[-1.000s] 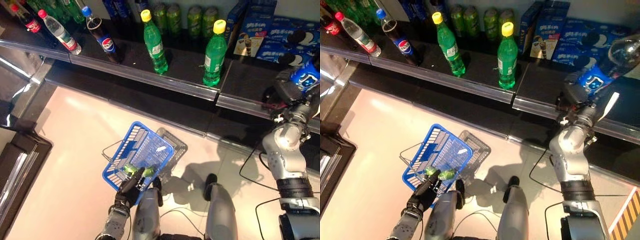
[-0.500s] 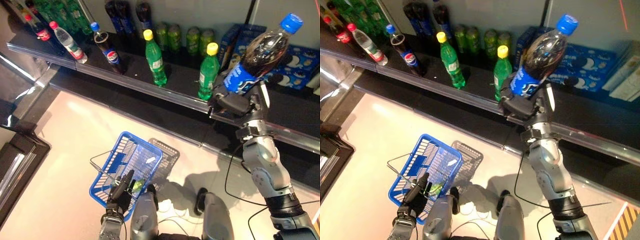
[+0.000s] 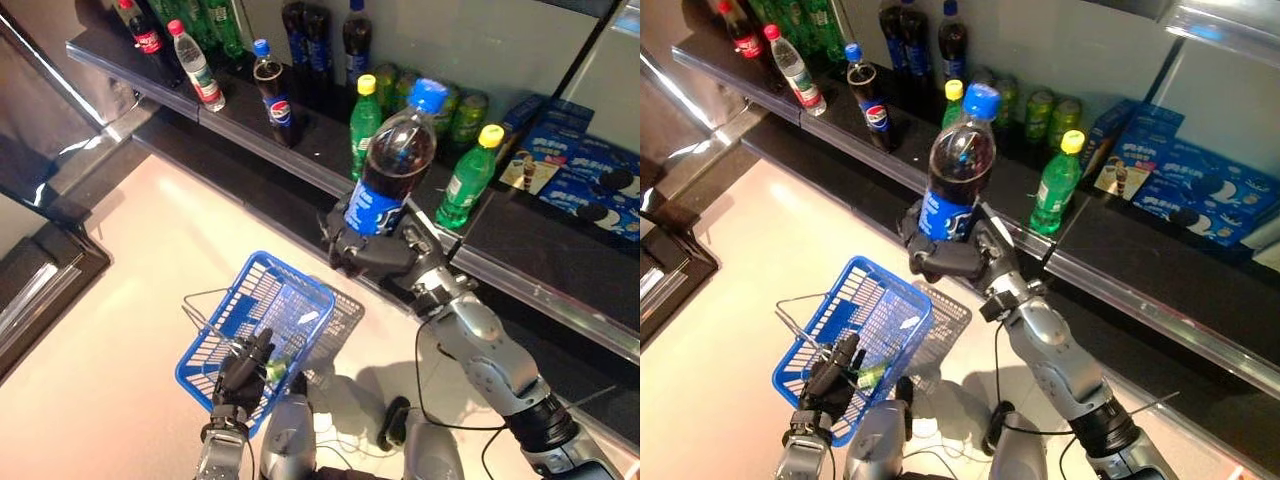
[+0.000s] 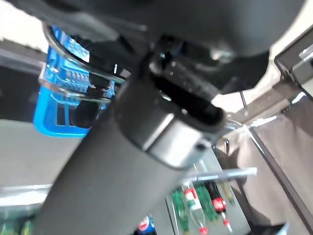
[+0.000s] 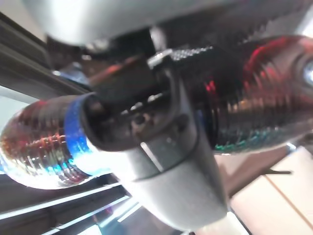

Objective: Pick up the drink and place into the basket.

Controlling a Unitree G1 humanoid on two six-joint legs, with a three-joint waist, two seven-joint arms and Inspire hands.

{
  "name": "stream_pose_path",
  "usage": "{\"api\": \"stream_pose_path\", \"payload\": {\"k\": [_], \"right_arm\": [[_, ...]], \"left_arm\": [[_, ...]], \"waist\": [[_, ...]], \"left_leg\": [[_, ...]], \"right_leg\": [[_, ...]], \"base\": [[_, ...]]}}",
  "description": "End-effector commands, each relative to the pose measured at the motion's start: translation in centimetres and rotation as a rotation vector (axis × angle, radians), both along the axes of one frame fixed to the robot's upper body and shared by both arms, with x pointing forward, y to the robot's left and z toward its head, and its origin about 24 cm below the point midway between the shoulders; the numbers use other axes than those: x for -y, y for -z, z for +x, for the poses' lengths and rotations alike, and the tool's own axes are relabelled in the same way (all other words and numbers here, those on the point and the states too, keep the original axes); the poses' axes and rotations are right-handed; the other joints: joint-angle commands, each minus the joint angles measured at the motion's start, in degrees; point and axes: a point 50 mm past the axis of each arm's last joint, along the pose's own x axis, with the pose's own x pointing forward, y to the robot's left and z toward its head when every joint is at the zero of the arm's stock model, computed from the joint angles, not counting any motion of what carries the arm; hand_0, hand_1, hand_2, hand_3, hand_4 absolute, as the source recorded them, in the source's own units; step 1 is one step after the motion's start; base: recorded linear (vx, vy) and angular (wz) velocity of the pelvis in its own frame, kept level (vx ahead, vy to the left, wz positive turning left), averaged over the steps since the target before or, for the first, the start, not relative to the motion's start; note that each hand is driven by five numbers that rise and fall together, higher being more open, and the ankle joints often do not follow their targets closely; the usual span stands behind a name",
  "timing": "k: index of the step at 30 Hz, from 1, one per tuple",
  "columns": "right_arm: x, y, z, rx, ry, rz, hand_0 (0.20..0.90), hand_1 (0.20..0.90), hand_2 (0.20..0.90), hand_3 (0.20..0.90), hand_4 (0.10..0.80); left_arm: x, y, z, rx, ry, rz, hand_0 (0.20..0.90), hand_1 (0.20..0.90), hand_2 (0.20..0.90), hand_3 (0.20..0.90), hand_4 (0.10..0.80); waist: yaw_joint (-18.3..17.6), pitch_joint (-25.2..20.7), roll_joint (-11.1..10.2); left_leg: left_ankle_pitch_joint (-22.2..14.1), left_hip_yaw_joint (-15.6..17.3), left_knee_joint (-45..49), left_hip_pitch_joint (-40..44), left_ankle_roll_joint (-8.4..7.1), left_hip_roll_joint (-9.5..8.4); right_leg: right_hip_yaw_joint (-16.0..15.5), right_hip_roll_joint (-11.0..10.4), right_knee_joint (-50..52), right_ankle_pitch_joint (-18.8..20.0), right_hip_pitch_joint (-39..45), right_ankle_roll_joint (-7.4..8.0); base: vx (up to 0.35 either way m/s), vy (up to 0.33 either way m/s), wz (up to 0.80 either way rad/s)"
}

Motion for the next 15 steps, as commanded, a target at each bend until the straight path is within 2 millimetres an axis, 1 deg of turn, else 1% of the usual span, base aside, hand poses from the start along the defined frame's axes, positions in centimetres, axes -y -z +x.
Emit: {"api": "stream_pose_path", "payload": {"k": [1, 2, 3, 4, 6, 8, 9, 11, 12, 13, 15], "right_arm": [[-3.4, -6.5, -2.3, 0.28, -0.206, 0.261, 0.3, 0.3, 0.3, 0.2, 0.1], [-3.6, -6.4, -2.3, 0.272, -0.205, 0.259, 0.3, 0.3, 0.3, 0.2, 0.1], [-4.4, -5.9, -2.0, 0.245, -0.198, 0.237, 0.3, 0.3, 0.3, 0.2, 0.1], [-4.4, -5.9, -2.0, 0.245, -0.198, 0.237, 0.3, 0.3, 0.3, 0.2, 0.1], [-5.2, -5.3, -1.5, 0.186, -0.19, 0.231, 0.3, 0.3, 0.3, 0.2, 0.1], [-5.5, -5.1, -1.1, 0.168, -0.167, 0.224, 0.3, 0.3, 0.3, 0.2, 0.1], [-6.0, -5.0, -0.9, 0.159, -0.146, 0.214, 0.3, 0.3, 0.3, 0.2, 0.1], [-6.7, -4.8, -0.6, 0.146, -0.116, 0.197, 0.3, 0.3, 0.3, 0.2, 0.1], [-6.7, -4.8, -0.6, 0.146, -0.116, 0.198, 0.3, 0.3, 0.3, 0.2, 0.1], [-7.2, -4.6, -0.2, 0.134, -0.089, 0.178, 0.3, 0.3, 0.3, 0.2, 0.1], [-7.4, -4.4, 0.0, 0.132, -0.07, 0.159, 0.3, 0.3, 0.3, 0.2, 0.1]], "left_arm": [[-2.4, -8.1, 2.5, 0.516, 0.09, 0.259, 0.3, 0.3, 0.3, 0.2, 0.1], [-2.3, -8.2, 2.5, 0.524, 0.1, 0.263, 0.3, 0.3, 0.3, 0.2, 0.1], [-1.9, -8.9, 2.7, 0.557, 0.141, 0.286, 0.3, 0.3, 0.3, 0.2, 0.1], [-1.9, -8.9, 2.7, 0.557, 0.141, 0.286, 0.3, 0.3, 0.3, 0.2, 0.1], [-1.3, -10.1, 3.1, 0.607, 0.209, 0.342, 0.3, 0.3, 0.3, 0.2, 0.1], [-0.9, -10.9, 3.4, 0.638, 0.244, 0.34, 0.3, 0.3, 0.3, 0.2, 0.1], [-0.2, -12.0, 3.5, 0.692, 0.291, 0.308, 0.3, 0.3, 0.3, 0.2, 0.1], [0.7, -13.3, 3.6, 0.752, 0.366, 0.303, 0.3, 0.3, 0.3, 0.2, 0.1], [0.7, -13.3, 3.6, 0.752, 0.366, 0.303, 0.3, 0.3, 0.3, 0.2, 0.1], [1.4, -14.1, 3.7, 0.795, 0.425, 0.307, 0.3, 0.3, 0.3, 0.2, 0.1], [1.8, -14.6, 3.7, 0.821, 0.46, 0.311, 0.3, 0.3, 0.3, 0.2, 0.1]], "waist": [[1.05, -11.11, -2.85], [1.25, -11.07, -2.82], [2.0, -10.91, -2.66], [2.0, -10.91, -2.66], [2.98, -10.54, -2.4], [3.59, -10.38, -2.29], [4.5, -10.23, -2.08], [5.66, -9.77, -1.9], [5.62, -9.76, -1.91], [6.47, -9.39, -1.73], [6.87, -9.28, -1.7]], "left_leg": [[2.96, -1.28, 7.36, -5.34, 2.25, -4.52], [2.94, -1.47, 7.47, -5.42, 2.27, -4.63], [3.08, -2.14, 7.77, -5.63, 2.29, -5.01], [3.08, -2.14, 7.77, -5.63, 2.29, -5.01], [3.31, -3.1, 7.76, -5.75, 2.31, -5.51], [3.43, -3.73, 7.79, -5.83, 2.38, -5.86], [3.57, -4.66, 7.93, -6.17, 2.41, -6.35], [3.48, -6.06, 8.15, -6.8, 2.62, -7.04], [3.48, -6.1, 8.16, -6.81, 2.62, -7.05], [3.46, -7.04, 8.08, -7.18, 2.67, -7.55], [3.41, -7.55, 7.93, -7.34, 2.71, -7.9]], "right_leg": [[-0.67, 1.26, -13.09, 6.1, 10.21, -0.18], [-0.78, 1.24, -13.07, 6.09, 10.3, -0.21], [-1.25, 1.17, -13.03, 6.06, 10.69, -0.31], [-1.25, 1.17, -13.03, 6.06, 10.69, -0.31], [-1.85, 1.09, -13.01, 6.14, 11.14, -0.34], [-2.36, 1.02, -13.08, 6.23, 11.48, -0.33], [-2.89, 0.96, -12.98, 6.23, 11.69, -0.33], [-3.62, 0.9, -12.61, 6.26, 11.72, -0.3], [-3.66, 0.89, -12.61, 6.24, 11.74, -0.29], [-4.2, 0.84, -12.42, 6.25, 11.77, -0.29], [-4.55, 0.79, -12.45, 6.3, 11.8, -0.23]], "base": [[-0.002, -0.002, 0.1], [0.005, 0.001, 0.17], [0.006, 0.001, 0.15], [0.014, 0.004, 0.28], [0.02, 0.006, 0.23], [0.029, 0.007, 0.12], [0.036, 0.01, 0.14], [0.028, 0.0, 0.28], [0.015, -0.011, 0.41], [0.01, -0.006, 0.37], [0.005, -0.005, 0.21]]}}
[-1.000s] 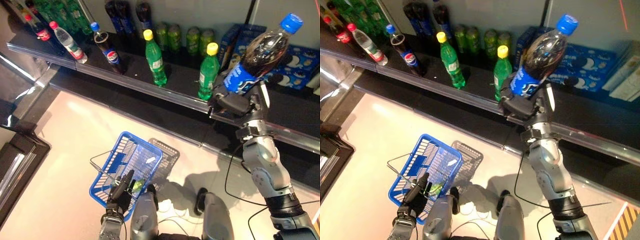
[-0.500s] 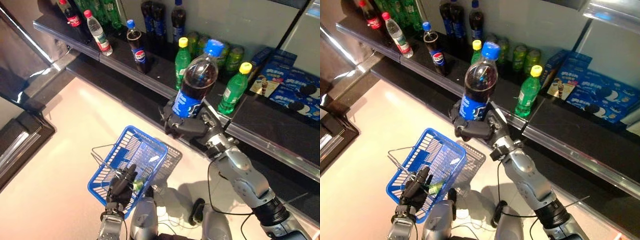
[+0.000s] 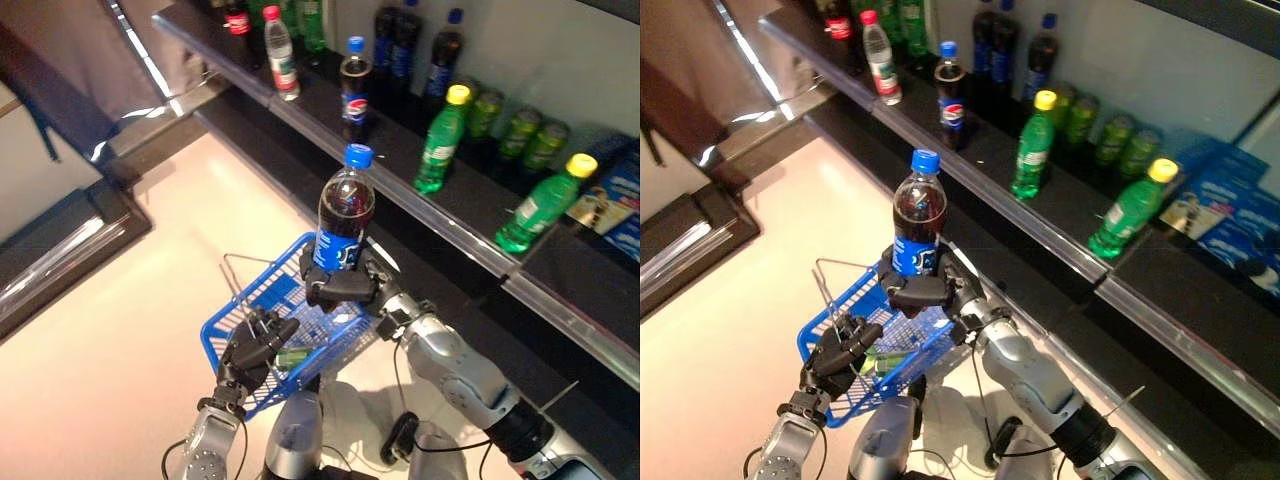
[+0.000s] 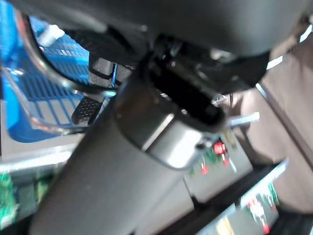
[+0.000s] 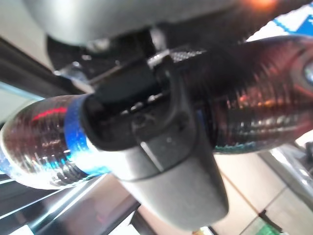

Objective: Pick up the drink and place into the basket.

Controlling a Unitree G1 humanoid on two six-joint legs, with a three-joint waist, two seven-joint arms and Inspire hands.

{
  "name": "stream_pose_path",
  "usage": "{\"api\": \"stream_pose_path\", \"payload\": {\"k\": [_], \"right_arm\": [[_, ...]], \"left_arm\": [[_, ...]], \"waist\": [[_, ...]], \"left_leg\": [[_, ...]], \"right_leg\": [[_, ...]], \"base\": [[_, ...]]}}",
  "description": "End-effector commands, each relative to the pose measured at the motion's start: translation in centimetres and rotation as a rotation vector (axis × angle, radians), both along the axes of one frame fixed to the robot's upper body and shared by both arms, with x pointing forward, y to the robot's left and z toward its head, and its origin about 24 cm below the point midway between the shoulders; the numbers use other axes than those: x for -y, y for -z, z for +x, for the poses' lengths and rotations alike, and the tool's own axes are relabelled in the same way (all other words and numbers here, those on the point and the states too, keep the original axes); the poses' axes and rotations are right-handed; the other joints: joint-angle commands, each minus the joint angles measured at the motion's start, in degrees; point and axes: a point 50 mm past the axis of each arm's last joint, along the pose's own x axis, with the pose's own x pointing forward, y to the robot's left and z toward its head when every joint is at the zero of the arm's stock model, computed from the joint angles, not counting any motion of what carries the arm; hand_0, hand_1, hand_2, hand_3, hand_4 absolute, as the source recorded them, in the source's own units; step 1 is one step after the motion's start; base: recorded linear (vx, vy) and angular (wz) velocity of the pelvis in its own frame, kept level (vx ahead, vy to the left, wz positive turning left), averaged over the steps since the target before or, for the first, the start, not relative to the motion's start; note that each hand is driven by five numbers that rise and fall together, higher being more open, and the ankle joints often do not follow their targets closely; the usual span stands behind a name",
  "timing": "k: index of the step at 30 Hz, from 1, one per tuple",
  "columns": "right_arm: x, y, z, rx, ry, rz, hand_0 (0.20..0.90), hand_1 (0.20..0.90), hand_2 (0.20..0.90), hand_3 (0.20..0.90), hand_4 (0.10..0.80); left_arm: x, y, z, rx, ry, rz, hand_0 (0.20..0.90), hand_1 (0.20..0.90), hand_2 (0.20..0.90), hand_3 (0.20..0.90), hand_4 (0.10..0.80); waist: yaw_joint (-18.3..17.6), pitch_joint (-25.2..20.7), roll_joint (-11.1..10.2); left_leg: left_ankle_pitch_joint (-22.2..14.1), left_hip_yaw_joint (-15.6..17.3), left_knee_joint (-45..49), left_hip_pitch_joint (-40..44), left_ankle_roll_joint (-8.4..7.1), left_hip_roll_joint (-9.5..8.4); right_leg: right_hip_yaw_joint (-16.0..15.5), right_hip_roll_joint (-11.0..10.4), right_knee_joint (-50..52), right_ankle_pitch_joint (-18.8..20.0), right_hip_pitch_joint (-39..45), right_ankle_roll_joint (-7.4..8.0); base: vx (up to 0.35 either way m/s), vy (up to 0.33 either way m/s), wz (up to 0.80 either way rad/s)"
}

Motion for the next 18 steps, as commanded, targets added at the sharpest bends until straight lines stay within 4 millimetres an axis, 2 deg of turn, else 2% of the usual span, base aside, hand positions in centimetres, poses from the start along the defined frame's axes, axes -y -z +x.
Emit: {"api": "stream_pose_path", "payload": {"k": [1, 5, 7, 8, 11, 14, 18], "right_arm": [[-4.1, -8.5, 0.5, 0.333, -0.081, 0.219, 0.3, 0.3, 0.3, 0.2, 0.1], [-4.4, -7.3, 1.3, 0.289, -0.032, 0.162, 0.3, 0.3, 0.3, 0.2, 0.1], [-4.6, -5.9, 2.2, 0.209, 0.001, 0.157, 0.3, 0.3, 0.3, 0.2, 0.1], [-4.6, -5.9, 2.2, 0.209, 0.001, 0.157, 0.3, 0.3, 0.3, 0.2, 0.1], [-4.5, -3.7, 3.2, 0.127, 0.079, 0.102, 0.3, 0.3, 0.3, 0.2, 0.1], [-4.4, -2.5, 3.6, 0.093, 0.118, 0.059, 0.3, 0.3, 0.3, 0.2, 0.1], [-3.3, 2.0, 4.4, -0.073, 0.214, -0.064, 0.3, 0.3, 0.3, 0.2, 0.1]], "left_arm": [[1.5, -9.5, 2.0, 0.573, 0.207, 0.018, 0.3, 0.3, 0.3, 0.2, 0.1], [2.7, -10.9, 1.8, 0.628, 0.331, 0.032, 0.3, 0.3, 0.3, 0.2, 0.1], [3.5, -12.0, 1.7, 0.668, 0.412, -0.012, 0.3, 0.3, 0.3, 0.2, 0.1], [3.5, -12.0, 1.7, 0.668, 0.412, -0.012, 0.3, 0.3, 0.3, 0.2, 0.1], [4.1, -12.9, 1.4, 0.714, 0.502, -0.031, 0.3, 0.3, 0.3, 0.2, 0.1], [4.2, -13.4, 1.3, 0.734, 0.531, -0.04, 0.3, 0.3, 0.3, 0.2, 0.1], [4.5, -14.1, 1.0, 0.78, 0.594, -0.091, 0.3, 0.3, 0.3, 0.2, 0.1]], "waist": [[0.89, -8.25, -2.62], [2.04, -7.68, -2.59], [3.07, -7.08, -2.51], [2.98, -7.21, -2.54], [4.31, -6.56, -2.56], [4.8, -6.35, -2.59], [6.05, -5.86, -2.75]], "left_leg": [[6.59, -4.46, 8.52, -6.61, 0.99, -4.59], [6.2, -5.74, 8.44, -7.2, 1.3, -5.59], [5.64, -6.64, 8.66, -7.49, 1.43, -6.26], [5.84, -6.73, 8.47, -7.59, 1.45, -6.29], [5.33, -7.67, 9.18, -8.12, 1.48, -6.91], [4.93, -8.03, 9.46, -8.49, 1.53, -7.17], [4.21, -8.88, 9.56, -9.11, 1.58, -7.66]], "right_leg": [[-2.51, 3.68, -14.26, 6.75, 10.33, -2.17], [-3.51, 3.43, -14.3, 7.03, 10.28, -1.99], [-4.28, 3.24, -14.0, 6.89, 10.26, -1.91], [-4.4, 3.27, -14.19, 7.07, 10.2, -1.9], [-5.37, 3.05, -13.77, 7.07, 10.23, -1.8], [-5.8, 2.92, -13.61, 7.11, 10.09, -1.72], [-6.71, 3.0, -13.62, 7.14, 9.98, -1.61]], "base": [[-0.001, -0.004, 0.13], [-0.005, -0.015, 0.23], [-0.021, -0.021, 0.31], [-0.009, -0.024, 0.33], [0.009, -0.029, 0.16], [-0.001, -0.026, 0.17], [0.005, -0.047, 0.13]]}}
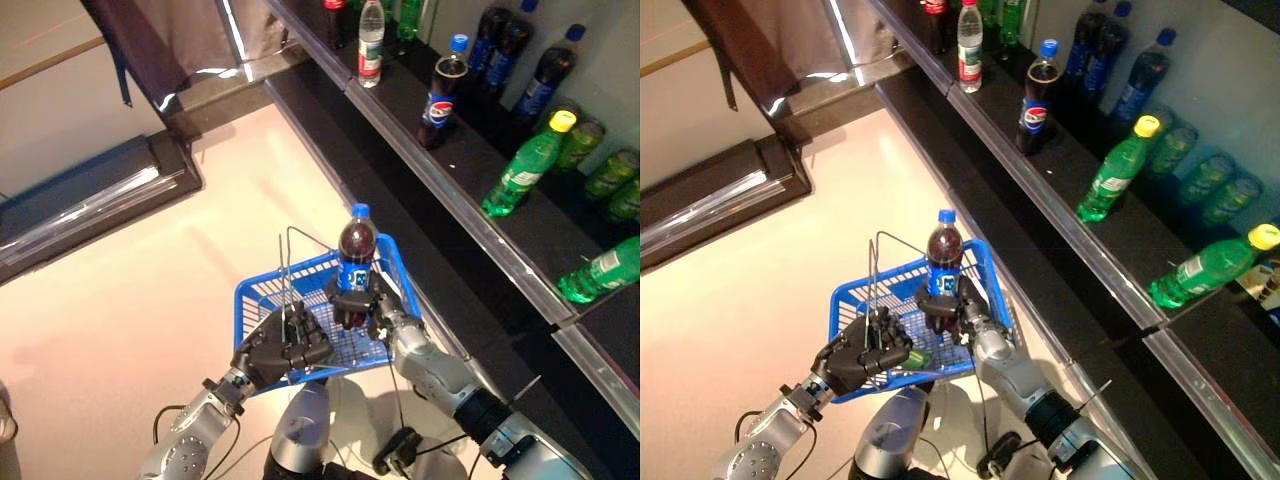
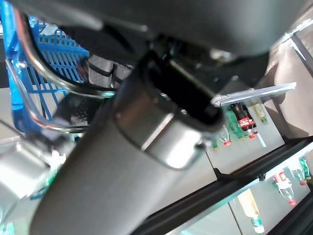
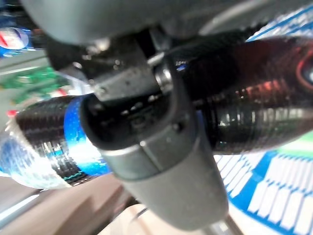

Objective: Pick up the drink and place into the basket.

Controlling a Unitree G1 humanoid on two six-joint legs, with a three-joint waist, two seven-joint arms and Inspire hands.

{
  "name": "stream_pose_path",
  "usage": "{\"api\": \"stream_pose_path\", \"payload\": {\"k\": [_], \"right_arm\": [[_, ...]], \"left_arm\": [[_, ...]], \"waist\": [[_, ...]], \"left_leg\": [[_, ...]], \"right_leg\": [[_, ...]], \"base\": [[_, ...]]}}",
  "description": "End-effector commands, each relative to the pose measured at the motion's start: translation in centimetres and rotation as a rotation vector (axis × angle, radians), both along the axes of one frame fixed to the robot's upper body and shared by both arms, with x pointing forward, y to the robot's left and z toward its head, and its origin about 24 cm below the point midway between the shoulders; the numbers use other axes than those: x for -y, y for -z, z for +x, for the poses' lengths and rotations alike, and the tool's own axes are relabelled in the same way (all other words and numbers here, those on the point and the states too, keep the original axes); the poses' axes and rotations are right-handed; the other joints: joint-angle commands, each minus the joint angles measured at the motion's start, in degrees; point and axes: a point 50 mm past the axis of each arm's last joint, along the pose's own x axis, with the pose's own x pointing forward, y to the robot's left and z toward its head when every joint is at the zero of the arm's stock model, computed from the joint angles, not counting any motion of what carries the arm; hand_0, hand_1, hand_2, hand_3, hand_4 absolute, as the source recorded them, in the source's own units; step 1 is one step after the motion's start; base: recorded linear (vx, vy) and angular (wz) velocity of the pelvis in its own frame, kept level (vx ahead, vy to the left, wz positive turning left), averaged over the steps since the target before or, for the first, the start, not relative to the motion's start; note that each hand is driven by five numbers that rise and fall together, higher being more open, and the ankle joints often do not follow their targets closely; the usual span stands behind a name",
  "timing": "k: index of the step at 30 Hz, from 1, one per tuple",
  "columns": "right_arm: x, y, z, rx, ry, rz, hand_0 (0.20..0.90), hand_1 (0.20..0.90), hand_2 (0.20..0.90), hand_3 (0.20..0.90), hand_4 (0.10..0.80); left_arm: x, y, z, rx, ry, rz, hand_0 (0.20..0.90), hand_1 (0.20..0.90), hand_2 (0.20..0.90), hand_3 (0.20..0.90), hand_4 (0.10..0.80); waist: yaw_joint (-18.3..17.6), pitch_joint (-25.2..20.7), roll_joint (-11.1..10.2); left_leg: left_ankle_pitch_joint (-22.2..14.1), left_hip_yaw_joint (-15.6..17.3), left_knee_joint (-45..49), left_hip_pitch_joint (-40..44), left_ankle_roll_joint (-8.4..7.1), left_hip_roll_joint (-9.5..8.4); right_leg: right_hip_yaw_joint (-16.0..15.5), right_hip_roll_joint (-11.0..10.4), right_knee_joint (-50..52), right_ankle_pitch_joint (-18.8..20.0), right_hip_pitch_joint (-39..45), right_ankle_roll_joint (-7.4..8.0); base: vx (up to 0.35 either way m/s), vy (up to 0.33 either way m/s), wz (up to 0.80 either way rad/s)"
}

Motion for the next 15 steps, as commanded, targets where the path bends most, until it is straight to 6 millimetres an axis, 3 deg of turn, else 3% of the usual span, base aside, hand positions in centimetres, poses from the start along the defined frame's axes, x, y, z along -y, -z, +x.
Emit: {"api": "stream_pose_path", "payload": {"k": [1, 2, 10, 11, 12, 13, 14, 15], "right_arm": [[-4.9, -6.1, 2.1, 0.243, -0.084, 0.149, 0.3, 0.3, 0.3, 0.2, 0.1], [-4.5, -4.6, 2.2, 0.185, -0.056, 0.129, 0.3, 0.3, 0.3, 0.2, 0.1], [-2.9, 0.5, 1.7, -0.028, 0.012, 0.074, 0.3, 0.3, 0.3, 0.2, 0.1], [-2.5, 2.0, 1.2, -0.106, 0.017, 0.057, 0.3, 0.3, 0.3, 0.2, 0.1], [-2.5, 2.0, 1.2, -0.106, 0.017, 0.057, 0.3, 0.3, 0.3, 0.2, 0.1], [-2.2, 3.7, 0.5, -0.231, 0.017, 0.047, 0.3, 0.3, 0.3, 0.2, 0.1], [-2.2, 3.7, 0.5, -0.231, 0.017, 0.047, 0.3, 0.3, 0.3, 0.2, 0.1], [-2.2, 5.6, -0.7, -0.356, -0.034, 0.043, 0.3, 0.3, 0.3, 0.2, 0.1]], "left_arm": [[3.3, -11.6, 0.8, 0.64, 0.264, -0.296, 0.3, 0.3, 0.3, 0.2, 0.1], [3.4, -11.7, 0.9, 0.649, 0.279, -0.3, 0.3, 0.3, 0.3, 0.2, 0.1], [4.2, -12.5, 0.8, 0.657, 0.329, -0.32, 0.3, 0.3, 0.3, 0.2, 0.1], [4.3, -12.7, 0.8, 0.66, 0.34, -0.322, 0.3, 0.3, 0.3, 0.2, 0.1], [4.3, -12.7, 0.8, 0.66, 0.34, -0.322, 0.3, 0.3, 0.3, 0.2, 0.1], [4.4, -13.0, 0.8, 0.662, 0.349, -0.326, 0.3, 0.3, 0.3, 0.2, 0.1], [4.4, -13.0, 0.8, 0.662, 0.349, -0.326, 0.3, 0.3, 0.3, 0.2, 0.1], [4.5, -13.3, 0.8, 0.665, 0.357, -0.325, 0.3, 0.3, 0.3, 0.2, 0.1]], "waist": [[0.4, -5.76, -2.73], [0.72, -5.58, -2.75], [1.93, -4.72, -2.6], [2.24, -4.52, -2.73], [2.24, -4.52, -2.73], [2.56, -4.43, -3.0], [2.56, -4.43, -3.0], [3.1, -3.96, -3.42]], "left_leg": [[3.74, -2.67, 9.64, -7.61, 1.53, -4.96], [3.55, -2.87, 9.41, -7.73, 1.53, -5.01], [2.59, -3.73, 8.35, -8.12, 1.69, -5.57], [2.15, -3.79, 8.02, -8.21, 1.73, -5.71], [2.15, -3.79, 8.02, -8.21, 1.73, -5.71], [1.62, -3.72, 7.59, -8.26, 1.81, -5.77], [1.62, -3.72, 7.59, -8.26, 1.81, -5.77], [-0.43, -3.68, 7.79, -7.69, 1.52, -5.65]], "right_leg": [[-1.76, 4.9, -13.65, 9.71, 7.5, -2.98], [-1.96, 4.93, -13.73, 9.76, 7.37, -2.92], [-2.62, 5.03, -14.18, 9.98, 7.02, -2.68], [-2.72, 5.01, -14.29, 10.06, 6.85, -2.5], [-2.72, 5.01, -14.29, 10.06, 6.85, -2.5], [-2.81, 5.04, -14.66, 10.13, 6.81, -2.36], [-2.81, 5.04, -14.66, 10.13, 6.81, -2.36], [-2.1, 5.18, -14.41, 9.0, 7.06, -1.89]], "base": [[-0.016, -0.049, 0.11], [-0.016, -0.038, 0.1], [-0.008, -0.031, 0.04], [-0.012, -0.033, 0.05], [-0.016, -0.059, 0.13], [-0.006, -0.03, 0.1], [0.034, -0.108, 0.12], [0.037, -0.087, 0.03]]}}
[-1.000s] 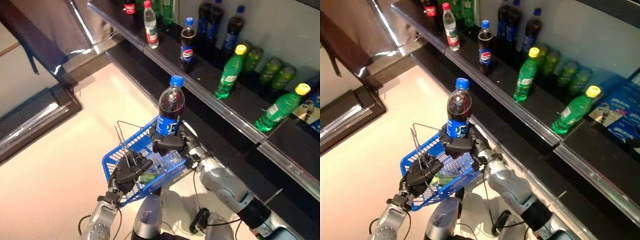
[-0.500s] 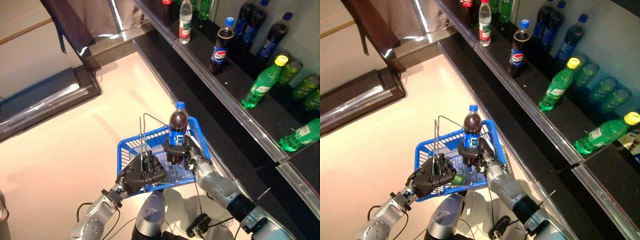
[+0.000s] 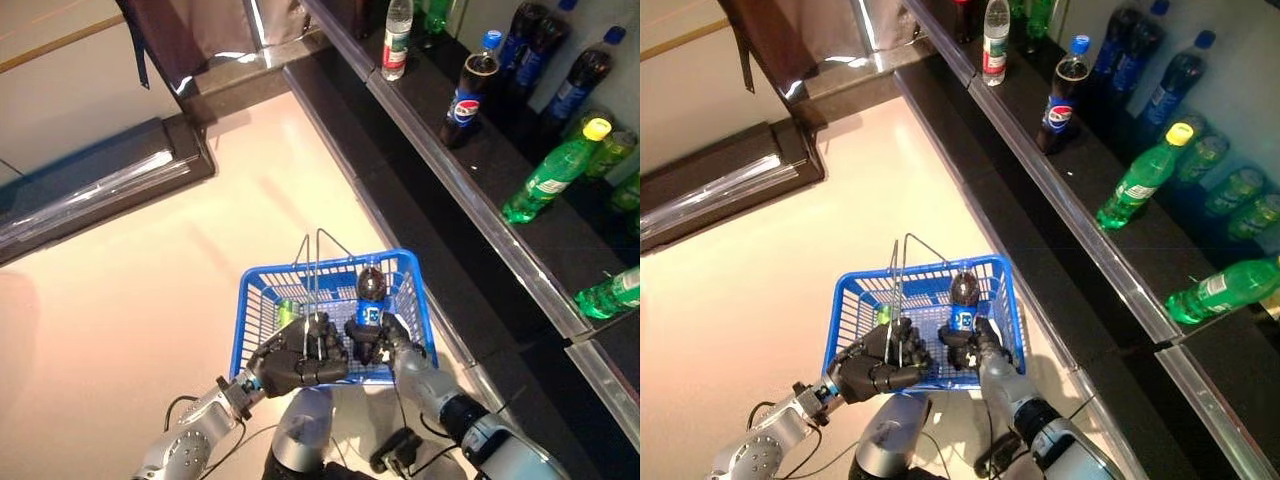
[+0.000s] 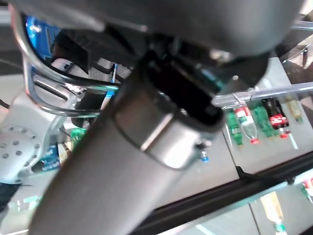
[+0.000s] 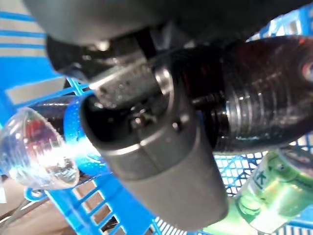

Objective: Pick up the drink and place into the basket.

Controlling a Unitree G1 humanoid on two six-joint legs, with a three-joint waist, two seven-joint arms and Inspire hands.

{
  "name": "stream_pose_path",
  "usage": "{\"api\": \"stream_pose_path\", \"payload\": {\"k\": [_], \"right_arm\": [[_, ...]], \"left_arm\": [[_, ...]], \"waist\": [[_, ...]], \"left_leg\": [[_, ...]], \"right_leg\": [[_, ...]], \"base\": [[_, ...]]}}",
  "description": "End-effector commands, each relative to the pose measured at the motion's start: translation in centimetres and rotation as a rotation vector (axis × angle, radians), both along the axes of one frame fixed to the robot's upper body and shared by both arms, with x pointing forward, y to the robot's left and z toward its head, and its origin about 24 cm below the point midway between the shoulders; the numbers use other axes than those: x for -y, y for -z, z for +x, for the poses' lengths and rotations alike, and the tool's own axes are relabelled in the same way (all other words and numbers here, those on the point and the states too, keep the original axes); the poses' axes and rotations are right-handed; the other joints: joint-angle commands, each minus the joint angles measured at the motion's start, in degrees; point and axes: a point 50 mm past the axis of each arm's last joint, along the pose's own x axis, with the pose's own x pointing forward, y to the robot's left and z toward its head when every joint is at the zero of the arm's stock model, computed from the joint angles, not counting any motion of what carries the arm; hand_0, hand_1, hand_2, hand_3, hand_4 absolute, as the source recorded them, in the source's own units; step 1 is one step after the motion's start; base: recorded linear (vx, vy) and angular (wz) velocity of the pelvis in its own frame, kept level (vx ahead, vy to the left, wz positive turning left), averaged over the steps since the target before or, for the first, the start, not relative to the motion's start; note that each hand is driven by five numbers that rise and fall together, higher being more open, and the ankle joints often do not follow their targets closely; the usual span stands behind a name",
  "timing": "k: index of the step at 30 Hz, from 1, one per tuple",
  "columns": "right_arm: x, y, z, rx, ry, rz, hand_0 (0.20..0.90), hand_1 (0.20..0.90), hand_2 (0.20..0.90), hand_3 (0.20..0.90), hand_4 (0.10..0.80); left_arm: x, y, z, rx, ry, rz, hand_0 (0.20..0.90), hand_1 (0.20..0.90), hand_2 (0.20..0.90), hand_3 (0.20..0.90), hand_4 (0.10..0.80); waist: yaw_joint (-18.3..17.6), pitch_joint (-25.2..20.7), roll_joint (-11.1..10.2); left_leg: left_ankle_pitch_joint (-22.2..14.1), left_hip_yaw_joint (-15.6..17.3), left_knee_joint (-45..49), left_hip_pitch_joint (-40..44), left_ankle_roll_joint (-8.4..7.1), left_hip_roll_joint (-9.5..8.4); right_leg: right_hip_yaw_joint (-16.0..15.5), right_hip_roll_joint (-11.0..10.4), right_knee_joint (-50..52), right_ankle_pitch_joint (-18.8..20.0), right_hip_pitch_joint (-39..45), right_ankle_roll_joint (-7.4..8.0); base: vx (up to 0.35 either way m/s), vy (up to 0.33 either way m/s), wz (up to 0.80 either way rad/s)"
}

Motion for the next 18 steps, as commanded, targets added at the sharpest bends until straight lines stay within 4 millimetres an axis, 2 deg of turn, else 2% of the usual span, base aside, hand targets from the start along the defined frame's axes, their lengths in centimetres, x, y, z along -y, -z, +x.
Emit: {"api": "stream_pose_path", "payload": {"k": [1, 2, 3, 5, 11, 17, 18], "right_arm": [[-3.9, -0.3, 0.1, -0.097, -0.137, 0.15, 0.3, 0.3, 0.3, 0.2, 0.1], [-4.2, 0.6, -0.7, -0.176, -0.166, 0.175, 0.3, 0.3, 0.3, 0.2, 0.1], [-4.2, 0.7, -0.7, -0.186, -0.167, 0.181, 0.3, 0.3, 0.3, 0.2, 0.1], [-4.4, 1.2, -1.1, -0.27, -0.113, 0.304, 0.3, 0.3, 0.3, 0.2, 0.1], [-4.8, 1.5, -1.3, -0.439, -0.013, 0.575, 0.3, 0.3, 0.3, 0.2, 0.1], [-4.4, 1.4, -1.2, -0.516, 0.112, 0.761, 0.3, 0.3, 0.3, 0.2, 0.1], [-4.3, 1.4, -1.1, -0.522, 0.124, 0.762, 0.394, 0.394, 0.394, 0.31, 0.21]], "left_arm": [[2.7, -13.1, 0.9, 0.66, 0.178, -0.395, 0.3, 0.3, 0.3, 0.2, 0.1], [2.9, -13.4, 0.8, 0.665, 0.194, -0.387, 0.3, 0.3, 0.3, 0.2, 0.1], [3.0, -13.5, 0.8, 0.665, 0.197, -0.387, 0.3, 0.3, 0.3, 0.2, 0.1], [3.2, -13.9, 0.8, 0.662, 0.222, -0.383, 0.3, 0.3, 0.3, 0.2, 0.1], [3.4, -14.2, 1.0, 0.651, 0.248, -0.366, 0.3, 0.3, 0.3, 0.2, 0.1], [3.3, -14.2, 1.0, 0.638, 0.266, -0.355, 0.3, 0.3, 0.3, 0.2, 0.1], [3.3, -14.2, 1.0, 0.635, 0.268, -0.354, 0.3, 0.3, 0.3, 0.2, 0.1]], "waist": [[1.75, -3.63, -2.93], [2.18, -3.36, -3.39], [2.28, -3.28, -3.45], [2.94, -3.05, -3.71], [3.97, -2.96, -3.95], [4.41, -2.73, -3.97], [4.46, -2.74, -4.0]], "left_leg": [[-0.46, -1.89, 8.13, -6.09, 1.55, -5.0], [-0.75, -1.99, 7.86, -6.22, 1.62, -5.1], [-0.8, -2.03, 7.8, -6.21, 1.65, -5.11], [-1.14, -2.3, 7.69, -6.22, 1.82, -5.22], [-2.03, -2.74, 7.24, -5.96, 2.11, -5.44], [-2.52, -3.01, 7.15, -5.79, 2.49, -5.61], [-2.58, -3.06, 7.09, -5.71, 2.57, -5.64]], "right_leg": [[-0.1, 5.54, -13.69, 9.36, 7.07, -2.32], [-0.18, 5.67, -13.99, 9.48, 6.99, -2.26], [-0.22, 5.68, -14.01, 9.51, 7.0, -2.27], [-0.49, 5.79, -13.9, 9.6, 7.01, -2.33], [-0.84, 6.03, -13.71, 9.81, 6.97, -2.4], [-1.09, 5.87, -13.13, 9.98, 6.47, -2.24], [-1.09, 5.85, -13.11, 10.02, 6.42, -2.21]], "base": [[0.032, -0.141, 0.04], [-0.007, -0.072, 0.01], [0.003, -0.098, 0.01], [0.019, -0.07, 0.03], [0.037, -0.039, 0.05], [0.035, -0.016, 0.02], [0.037, -0.011, 0.05]]}}
